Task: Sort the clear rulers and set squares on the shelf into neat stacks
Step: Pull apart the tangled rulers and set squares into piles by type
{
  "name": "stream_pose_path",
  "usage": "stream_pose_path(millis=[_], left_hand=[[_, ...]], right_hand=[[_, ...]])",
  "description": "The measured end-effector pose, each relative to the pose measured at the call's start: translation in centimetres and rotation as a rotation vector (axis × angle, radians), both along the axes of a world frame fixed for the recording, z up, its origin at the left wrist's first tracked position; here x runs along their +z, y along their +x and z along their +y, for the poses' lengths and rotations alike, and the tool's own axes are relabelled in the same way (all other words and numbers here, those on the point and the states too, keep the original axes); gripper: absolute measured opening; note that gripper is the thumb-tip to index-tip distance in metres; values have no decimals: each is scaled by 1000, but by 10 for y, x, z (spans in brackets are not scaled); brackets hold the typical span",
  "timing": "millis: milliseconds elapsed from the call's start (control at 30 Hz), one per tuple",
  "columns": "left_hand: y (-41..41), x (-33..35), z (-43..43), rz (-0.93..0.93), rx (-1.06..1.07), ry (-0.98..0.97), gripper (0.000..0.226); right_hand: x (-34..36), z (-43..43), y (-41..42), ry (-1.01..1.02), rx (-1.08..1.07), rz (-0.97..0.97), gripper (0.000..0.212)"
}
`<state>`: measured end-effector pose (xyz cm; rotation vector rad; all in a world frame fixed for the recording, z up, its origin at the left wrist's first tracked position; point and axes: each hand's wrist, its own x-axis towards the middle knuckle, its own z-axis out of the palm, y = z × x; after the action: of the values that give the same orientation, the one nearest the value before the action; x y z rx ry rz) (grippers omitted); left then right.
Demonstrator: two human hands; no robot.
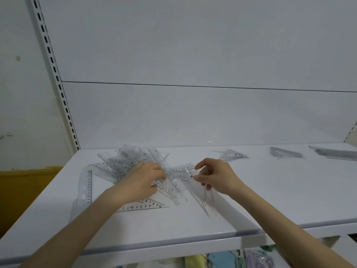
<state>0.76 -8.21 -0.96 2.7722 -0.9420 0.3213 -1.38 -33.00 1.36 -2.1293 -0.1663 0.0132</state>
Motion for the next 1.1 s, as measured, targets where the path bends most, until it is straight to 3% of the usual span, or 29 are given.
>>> stream_pose_path(millis=[167, 300, 633, 733, 800, 867, 933, 1100], left_hand=[[-2, 5, 4, -53, -50, -104, 24], [-7, 4, 15, -126, -100, -202, 27], [-39, 34, 40, -109, -32, -751, 15], [-47, 44, 50, -109, 0, -837, 33], [-52, 50, 57, -59, -26, -898, 25], [-59, 54, 63, 111, -108, -1023, 6], [-62, 52, 65, 209, -185, -1090, 18], [-58, 36, 48, 312, -216, -1124, 12]], right_hand=[[1, 5, -3, 58, 56, -6, 8], [3, 17, -3, 92, 87, 2, 14], [17, 45, 0, 134, 189, -2, 21], [20, 52, 1, 140, 222, -5, 23], [21, 56, 1, 144, 241, -7, 23], [22, 59, 1, 150, 259, -19, 23], [22, 60, 1, 159, 267, -26, 23], [19, 52, -4, 179, 237, -19, 24]])
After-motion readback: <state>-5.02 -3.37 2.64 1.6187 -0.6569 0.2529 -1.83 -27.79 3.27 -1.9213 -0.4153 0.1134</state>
